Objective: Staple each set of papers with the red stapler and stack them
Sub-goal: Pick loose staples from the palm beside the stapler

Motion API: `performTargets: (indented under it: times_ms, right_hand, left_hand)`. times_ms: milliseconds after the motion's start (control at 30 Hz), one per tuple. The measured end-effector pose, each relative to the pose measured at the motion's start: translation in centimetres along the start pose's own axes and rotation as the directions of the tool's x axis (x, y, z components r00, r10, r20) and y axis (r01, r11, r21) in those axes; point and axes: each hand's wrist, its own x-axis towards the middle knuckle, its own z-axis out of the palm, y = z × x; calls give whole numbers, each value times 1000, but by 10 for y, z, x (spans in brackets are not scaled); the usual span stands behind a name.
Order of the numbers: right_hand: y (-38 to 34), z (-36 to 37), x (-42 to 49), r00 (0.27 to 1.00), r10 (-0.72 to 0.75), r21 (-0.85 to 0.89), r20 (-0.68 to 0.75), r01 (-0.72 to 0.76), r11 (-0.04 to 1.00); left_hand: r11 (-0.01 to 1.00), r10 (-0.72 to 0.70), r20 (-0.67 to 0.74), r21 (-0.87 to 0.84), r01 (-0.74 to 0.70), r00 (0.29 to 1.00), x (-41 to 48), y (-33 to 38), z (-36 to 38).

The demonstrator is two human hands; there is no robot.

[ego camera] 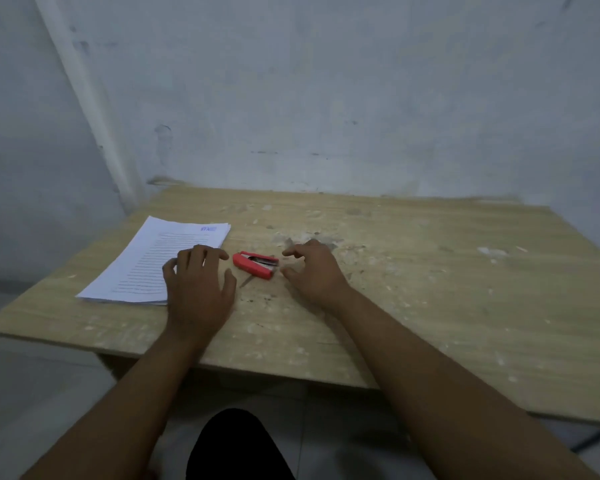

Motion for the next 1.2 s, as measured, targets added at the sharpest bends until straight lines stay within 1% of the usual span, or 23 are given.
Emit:
performTargets:
  times_ms: [67, 167, 233, 300, 333, 400, 467, 500, 533, 600, 700, 733, 833, 1000, 1067, 1133, 1200]
  right_hand:
    - [20, -23, -15, 999, -2, -15, -48, 2, 1000]
    - [53, -61, -39, 995, 24, -58, -94, -29, 998]
    - [76, -90, -56, 990, 65, -82, -128, -76, 994]
    - [99, -120, -72, 978, 123, -95, -167, -140, 986]
    - [110, -134, -80, 971, 152, -104, -184, -173, 980]
    - [136, -163, -96, 955, 211, -126, -209, -241, 962]
    - [158, -186, -106, 936, 261, -153, -237, -301, 941]
    - [174, -202, -114, 920, 300, -157, -253, -344, 926]
    - [187, -216, -121, 906, 335, -156, -260, -381, 911]
    - [203, -229, -127, 886, 384, -133, -262, -427, 894]
    - [224, -242, -133, 871, 429, -103, -237, -462, 881]
    - [229, -244, -133, 871, 432, -99, -233, -463, 881]
    - [236, -246, -131, 886, 405, -94, -224, -433, 896]
    - [235, -248, -119, 916, 364, -152, -171, -390, 908]
    - [236, -249, -114, 921, 359, -168, -148, -381, 909]
    - [234, -251, -109, 923, 366, -189, -119, -383, 904]
    - [231, -251, -104, 924, 376, -232, -73, -383, 894]
  left_hand:
    - [997, 19, -22, -72, -21, 1000, -3, 16, -7]
    - [956, -2, -41, -292, -10, 999, -10, 60, -9]
    - [881, 23, 19, -473, -11, 1000, -13, 101, -7]
    - [815, 90, 88, -579, -22, 992, -17, 143, -4]
    - [785, 113, 135, -619, -5, 984, -20, 162, -2]
    - [687, 125, 265, -719, 109, 956, -29, 202, -4]
    - [544, 117, 406, -790, 283, 907, -39, 228, -5]
    - [481, 133, 445, -810, 335, 885, -43, 247, -4]
    - [447, 147, 466, -819, 361, 873, -46, 260, -1]
    - [422, 163, 495, -817, 393, 854, -46, 272, 2]
    - [355, 154, 538, -813, 462, 829, -42, 296, 5]
    - [327, 149, 547, -814, 481, 824, -41, 303, 4]
    - [286, 138, 558, -813, 507, 818, -39, 322, 7]
    - [151, 138, 577, -815, 559, 805, -37, 349, 17]
    - [38, 132, 622, -781, 623, 772, -32, 361, 22]
    - [-128, 129, 686, -704, 698, 716, -24, 371, 31]
    - [-314, 135, 743, -596, 739, 656, -14, 376, 38]
